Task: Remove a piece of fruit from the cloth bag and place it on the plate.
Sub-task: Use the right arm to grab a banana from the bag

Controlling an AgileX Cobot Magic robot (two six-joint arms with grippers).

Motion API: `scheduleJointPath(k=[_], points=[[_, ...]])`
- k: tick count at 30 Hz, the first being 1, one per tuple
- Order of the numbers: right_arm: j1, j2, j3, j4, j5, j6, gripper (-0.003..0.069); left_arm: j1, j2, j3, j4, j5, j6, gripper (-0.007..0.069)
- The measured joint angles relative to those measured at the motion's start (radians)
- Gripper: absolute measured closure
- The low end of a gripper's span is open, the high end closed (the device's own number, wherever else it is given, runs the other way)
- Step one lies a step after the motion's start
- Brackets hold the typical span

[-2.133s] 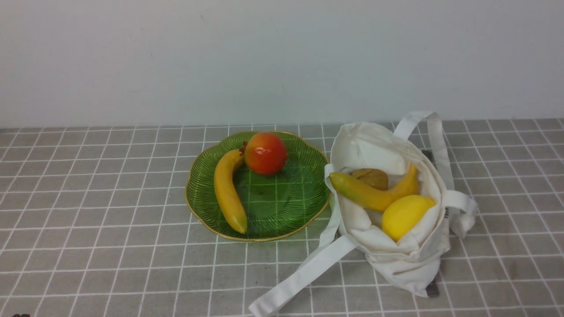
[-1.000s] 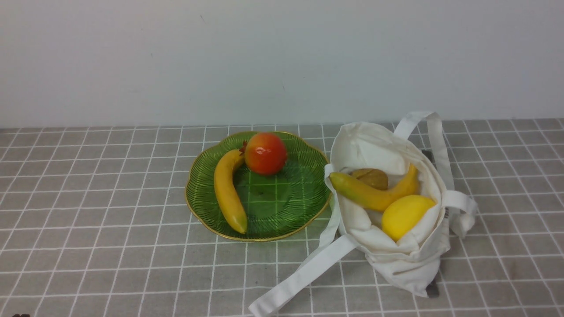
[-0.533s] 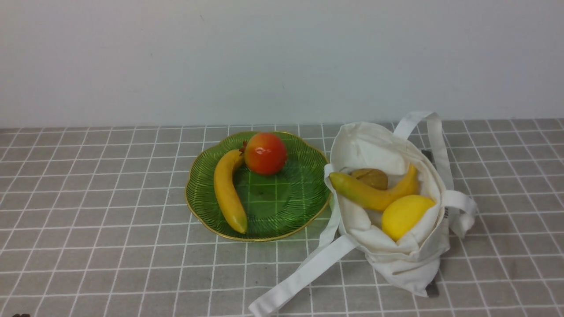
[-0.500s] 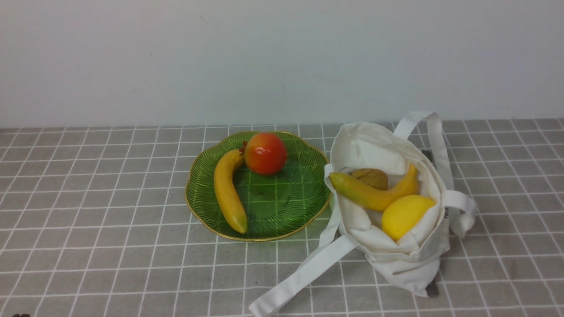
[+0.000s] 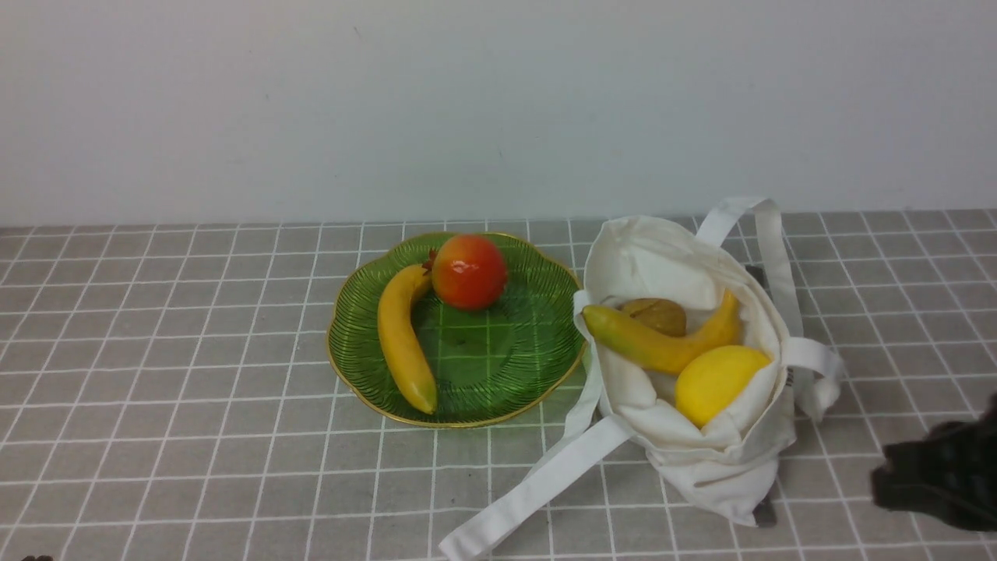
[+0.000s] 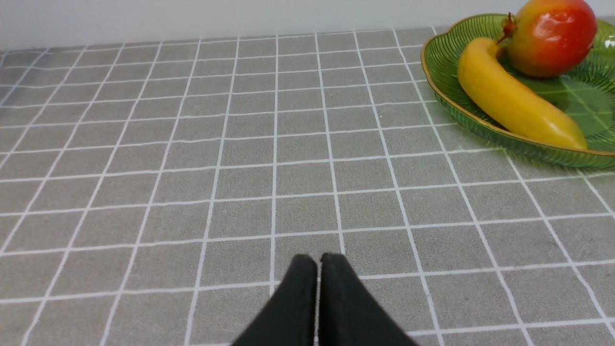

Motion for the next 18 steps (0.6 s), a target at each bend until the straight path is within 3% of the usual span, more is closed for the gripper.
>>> scheduleJointPath(k=[4, 8, 13, 18], points=[[0.093, 0.133, -0.079, 0.055, -0.044, -0.091, 0.0592, 0.000, 0.000, 0.000, 0.000, 0.000, 0.000, 0.0631], [0.218, 0.254, -0.193, 0.034, -0.115, -0.130, 0.0500, 0.000, 0.000, 0.000, 0.000, 0.000, 0.000, 0.0631], [0.318, 0.397, -0.361, -0.020, -0.213, -0.139, 0.0288, 0.000, 0.000, 0.000, 0.000, 0.000, 0.000, 0.0631], [0.333, 0.549, -0.495, -0.084, -0.316, -0.145, 0.0089, 0.000, 0.000, 0.000, 0.000, 0.000, 0.000, 0.0631]])
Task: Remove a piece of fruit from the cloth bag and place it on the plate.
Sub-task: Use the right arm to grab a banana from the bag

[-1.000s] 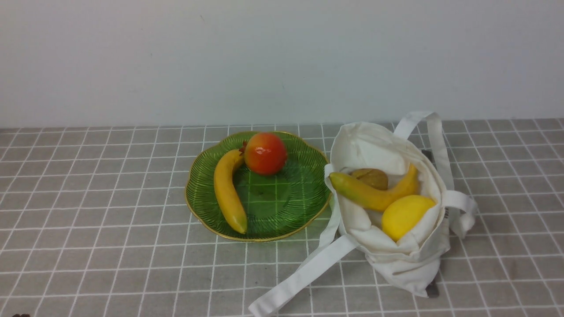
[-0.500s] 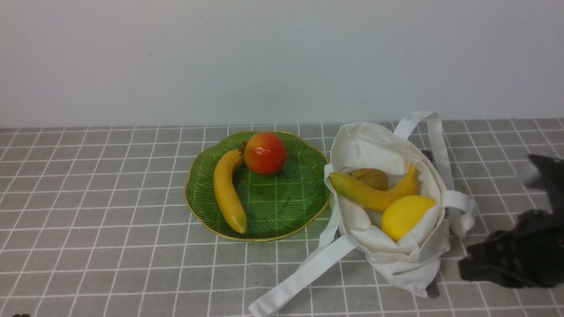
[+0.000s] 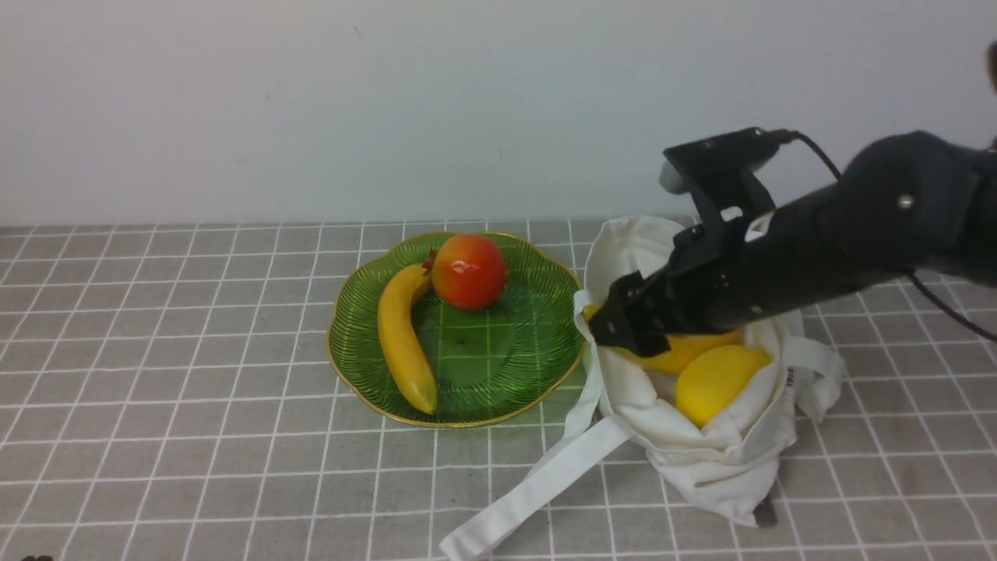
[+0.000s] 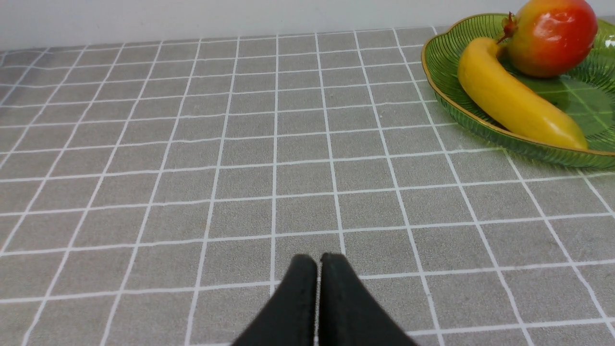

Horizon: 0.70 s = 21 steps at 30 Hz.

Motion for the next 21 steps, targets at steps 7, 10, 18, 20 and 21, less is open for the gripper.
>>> scheduleJointPath(k=[7, 10, 18, 20, 21], points=[[0.000, 0.149, -0.092, -0.094, -0.033, 0.000, 0.0040, 0.000, 0.000, 0.000, 0.000, 0.000, 0.000, 0.0631], [0.000, 0.197, -0.106, -0.112, -0.040, 0.000, 0.0050, 0.000, 0.000, 0.000, 0.000, 0.000, 0.000, 0.0631], [0.000, 0.231, -0.112, -0.139, -0.048, -0.007, 0.0221, 0.000, 0.000, 0.000, 0.000, 0.000, 0.000, 0.0631], [0.000, 0.221, -0.115, -0.148, -0.052, -0.012, 0.0279, 0.000, 0.000, 0.000, 0.000, 0.000, 0.000, 0.0631], [0.000, 0.211, -0.115, -0.149, -0.051, -0.013, 0.0301, 0.000, 0.000, 0.000, 0.000, 0.000, 0.000, 0.0631]])
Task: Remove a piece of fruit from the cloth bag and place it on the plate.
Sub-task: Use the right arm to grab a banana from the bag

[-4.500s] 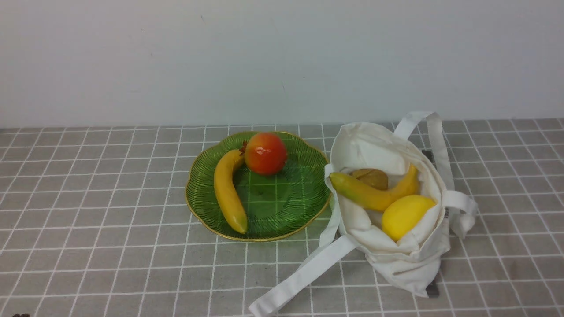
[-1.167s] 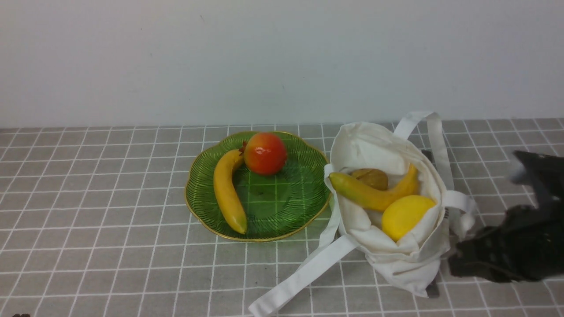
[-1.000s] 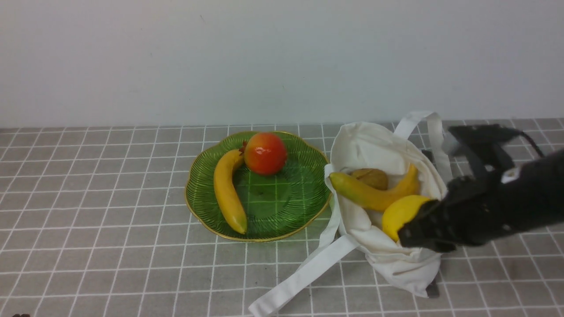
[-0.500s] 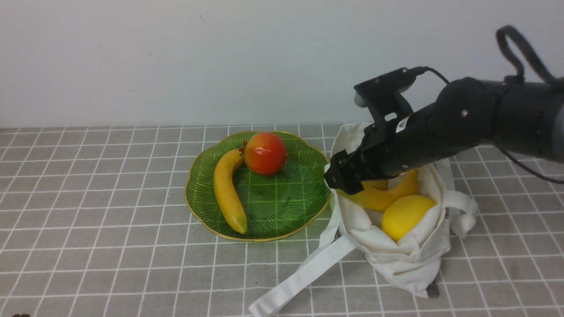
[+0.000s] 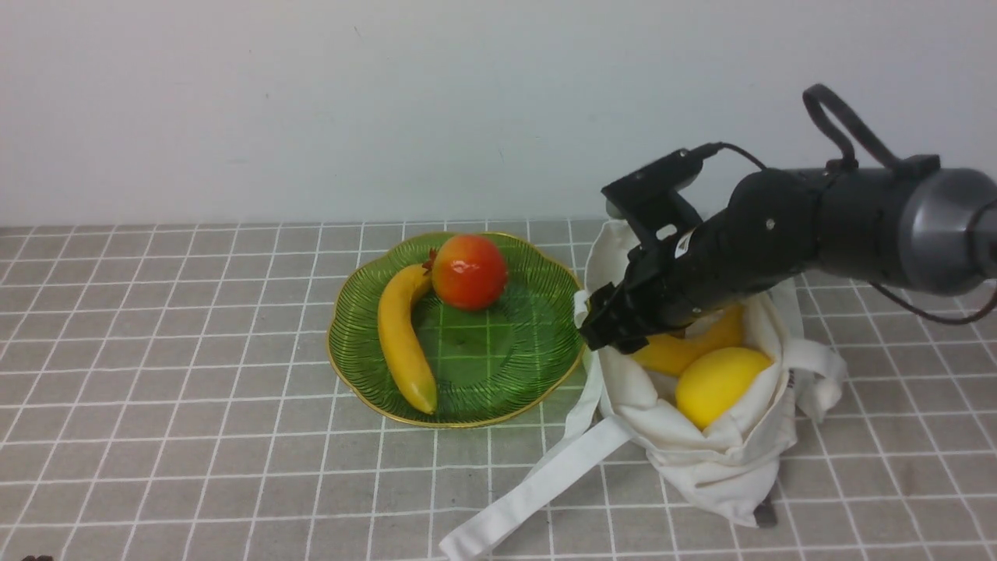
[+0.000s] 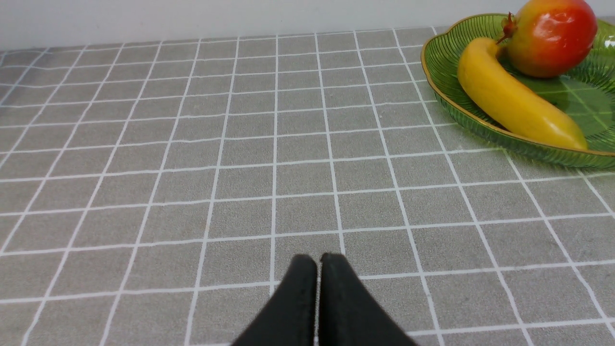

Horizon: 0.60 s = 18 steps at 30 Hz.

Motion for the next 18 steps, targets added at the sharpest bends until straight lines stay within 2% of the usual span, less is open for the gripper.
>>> scheduleJointPath(k=[9, 14, 16, 18], points=[[0.000, -0.124, 0.000, 0.004, 0.134, 0.003, 0.0363, 0.000, 0.000, 0.000, 0.000, 0.000, 0.000, 0.0631], [0.000, -0.201, 0.000, 0.043, 0.133, 0.005, 0.0365, 0.000, 0.000, 0.000, 0.000, 0.000, 0.000, 0.0631], [0.000, -0.232, 0.000, 0.082, 0.117, 0.005, 0.0365, 0.000, 0.000, 0.000, 0.000, 0.000, 0.000, 0.0631], [0.001, -0.275, 0.001, 0.186, 0.071, 0.004, 0.0366, 0.000, 0.000, 0.000, 0.000, 0.000, 0.000, 0.0631]])
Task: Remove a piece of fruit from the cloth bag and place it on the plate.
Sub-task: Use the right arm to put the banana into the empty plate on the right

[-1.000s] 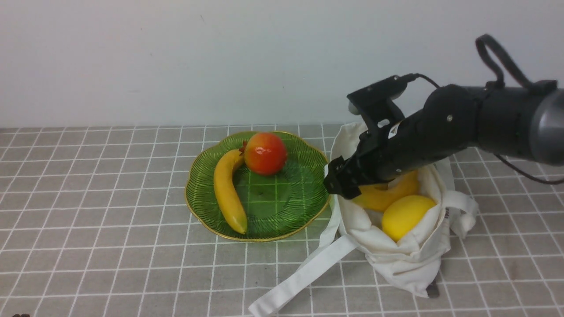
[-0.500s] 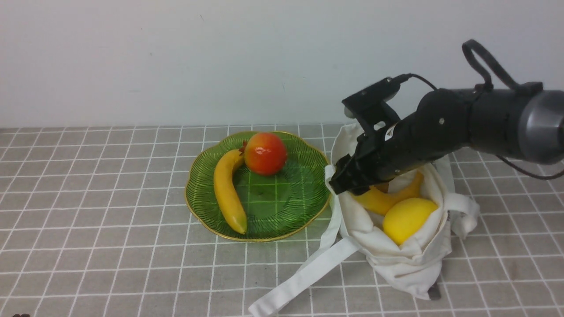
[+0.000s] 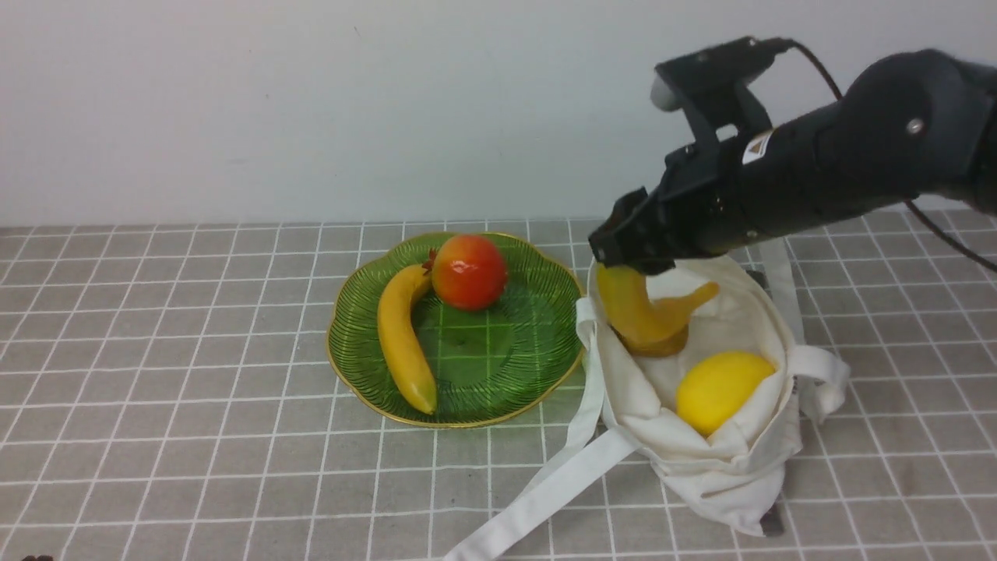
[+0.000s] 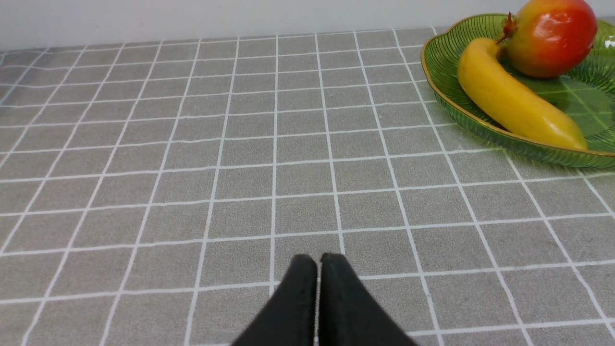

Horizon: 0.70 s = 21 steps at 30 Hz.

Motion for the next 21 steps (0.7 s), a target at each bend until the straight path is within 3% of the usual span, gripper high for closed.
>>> scheduleJointPath(k=[6, 7, 9, 14, 15, 19, 21], points=[[0.026, -0.002, 0.000, 0.327, -0.106, -0.129, 0.0366, 0.000, 0.000, 0.000, 0.000, 0.000, 0.000, 0.0631], [0.049, 0.022, 0.000, 0.461, -0.148, -0.210, 0.0366, 0.000, 0.000, 0.000, 0.000, 0.000, 0.000, 0.0631], [0.059, 0.035, 0.000, 0.522, -0.168, -0.249, 0.0366, 0.000, 0.000, 0.000, 0.000, 0.000, 0.000, 0.0631], [0.119, 0.163, 0.000, 0.962, -0.301, -0.567, 0.0367, 0.000, 0.000, 0.000, 0.000, 0.000, 0.000, 0.0631], [0.119, 0.168, 0.000, 0.962, -0.304, -0.578, 0.0367, 0.000, 0.000, 0.000, 0.000, 0.000, 0.000, 0.0631], [0.129, 0.258, 0.000, 1.230, -0.339, -0.816, 0.0367, 0.000, 0.000, 0.000, 0.000, 0.000, 0.000, 0.0631], [0.129, 0.278, 0.000, 1.261, -0.348, -0.893, 0.0367, 0.000, 0.000, 0.000, 0.000, 0.000, 0.000, 0.0631]])
